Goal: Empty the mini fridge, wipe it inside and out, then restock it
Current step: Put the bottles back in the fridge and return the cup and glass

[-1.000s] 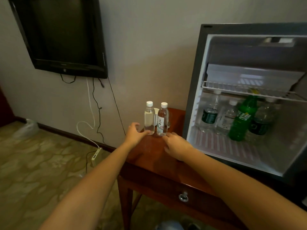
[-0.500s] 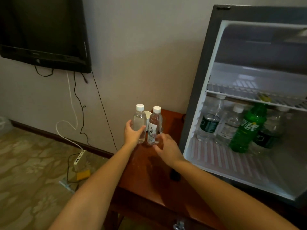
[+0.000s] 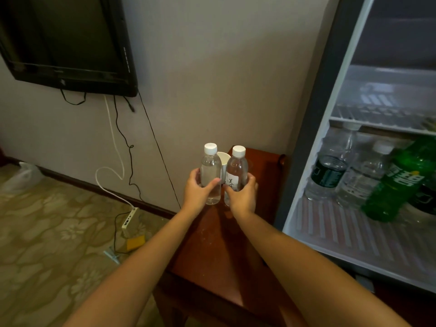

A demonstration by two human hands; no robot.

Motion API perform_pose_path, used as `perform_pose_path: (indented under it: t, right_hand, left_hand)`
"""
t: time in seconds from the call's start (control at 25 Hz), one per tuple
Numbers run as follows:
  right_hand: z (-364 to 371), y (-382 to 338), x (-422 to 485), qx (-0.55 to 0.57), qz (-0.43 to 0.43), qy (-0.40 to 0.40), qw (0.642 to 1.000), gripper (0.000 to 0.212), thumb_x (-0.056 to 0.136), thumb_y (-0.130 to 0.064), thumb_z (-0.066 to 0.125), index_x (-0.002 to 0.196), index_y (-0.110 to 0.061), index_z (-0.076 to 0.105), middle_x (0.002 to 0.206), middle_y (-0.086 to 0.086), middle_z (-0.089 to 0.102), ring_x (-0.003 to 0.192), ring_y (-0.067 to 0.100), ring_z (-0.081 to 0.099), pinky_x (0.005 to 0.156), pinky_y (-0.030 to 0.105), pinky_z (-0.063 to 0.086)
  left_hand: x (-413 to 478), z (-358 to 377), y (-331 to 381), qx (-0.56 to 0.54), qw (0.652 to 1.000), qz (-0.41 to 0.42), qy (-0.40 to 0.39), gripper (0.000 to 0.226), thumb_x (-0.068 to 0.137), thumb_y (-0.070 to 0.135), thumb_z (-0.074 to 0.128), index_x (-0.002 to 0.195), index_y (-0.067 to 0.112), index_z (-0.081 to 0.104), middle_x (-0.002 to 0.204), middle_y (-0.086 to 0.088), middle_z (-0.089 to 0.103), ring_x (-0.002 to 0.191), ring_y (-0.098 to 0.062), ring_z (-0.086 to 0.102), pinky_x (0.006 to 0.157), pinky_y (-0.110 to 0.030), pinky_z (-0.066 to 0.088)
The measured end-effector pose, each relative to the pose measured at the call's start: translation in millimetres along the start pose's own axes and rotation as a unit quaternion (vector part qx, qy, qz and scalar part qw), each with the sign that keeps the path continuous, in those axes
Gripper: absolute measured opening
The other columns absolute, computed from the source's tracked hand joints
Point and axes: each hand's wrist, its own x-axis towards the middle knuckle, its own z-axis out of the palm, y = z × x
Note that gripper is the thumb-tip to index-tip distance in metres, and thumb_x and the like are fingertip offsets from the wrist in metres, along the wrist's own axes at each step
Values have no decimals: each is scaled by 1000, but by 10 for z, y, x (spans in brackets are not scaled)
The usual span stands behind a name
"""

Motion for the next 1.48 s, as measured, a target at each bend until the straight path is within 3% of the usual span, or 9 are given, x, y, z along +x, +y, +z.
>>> perform_pose_path:
  t: [0.32, 0.48, 0.64, 0.8, 0.88, 1.04, 1.2, 1.32, 1.48]
  right_hand:
    - [-220, -37, -309, 6, -70, -15, 997, 64, 73, -20, 81, 128, -16, 47, 126, 3, 57, 115, 20, 56, 93, 31, 49]
    - [-408, -204, -638, -1, -78, -23, 997, 66, 71, -25, 82, 127, -18, 48, 127, 2, 56, 117, 21, 55, 96, 35, 49]
    - [-753, -356, -1086, 31, -92, -41, 994, 65, 72, -22, 81, 128, -18, 47, 126, 2, 58, 115, 19, 56, 93, 32, 47]
    - [-1276, -368, -1506, 22, -106, -24, 994, 69, 71, -26, 82, 129, -18, 46, 125, 2, 58, 114, 20, 56, 96, 42, 50]
    - [-1592, -293, -1640, 17, -112, -8, 994, 69, 71, -26, 82, 129, -17, 46, 127, 2, 57, 115, 19, 55, 97, 40, 48]
    - [-2198, -138, -1704, -17, -108, 44, 993, 71, 73, -27, 81, 133, -14, 44, 133, 5, 53, 120, 21, 51, 100, 40, 46]
    - [-2668, 24, -1537, -39, -78, 97, 991, 74, 72, -30, 81, 134, -11, 44, 134, 7, 53, 122, 24, 50, 100, 43, 45]
    - [-2885, 150, -1335, -40, -60, 110, 991, 75, 74, -26, 80, 136, -10, 42, 134, 8, 53, 123, 25, 51, 102, 44, 44]
    - [-2934, 282, -1059, -24, -31, 107, 993, 66, 80, -16, 74, 136, -10, 40, 130, 11, 54, 119, 27, 54, 98, 40, 45]
  left_hand:
    - [-380, -108, 182, -32, 999, -15, 41, 63, 75, 18, 78, 130, 9, 49, 124, -2, 59, 113, -16, 55, 90, -29, 48]
    - [-750, -302, 441, -36, 998, 0, 48, 61, 76, 19, 78, 129, 9, 48, 116, 4, 57, 107, -13, 54, 78, -17, 45]
    - [-1162, -474, 718, -12, 999, 22, 45, 62, 74, 23, 79, 128, 10, 50, 118, -2, 61, 108, -17, 58, 79, -22, 46]
    - [-1681, -425, 968, -18, 999, 44, 19, 61, 72, 21, 81, 125, 9, 52, 114, -1, 62, 101, -13, 59, 78, -20, 47]
    - [-1919, -301, 970, -20, 999, 45, -21, 56, 72, 20, 81, 120, 13, 55, 111, 1, 63, 97, -10, 60, 76, -19, 48]
    - [-2252, 114, 943, -15, 996, 41, -78, 58, 69, 25, 83, 119, 16, 57, 117, 0, 64, 108, -15, 60, 93, -37, 50]
    - [-2410, 676, 1118, 12, 989, 59, -134, 66, 71, 26, 82, 128, 12, 51, 123, 2, 58, 113, -12, 52, 92, -28, 43]
    - [-2346, 1111, 1197, 20, 986, 66, -151, 73, 76, 30, 78, 137, 11, 42, 136, -5, 52, 126, -20, 48, 103, -34, 41]
    - [-2132, 1551, 1176, 50, 983, 69, -161, 74, 84, 32, 69, 144, 11, 31, 144, -7, 44, 132, -23, 42, 104, -34, 36]
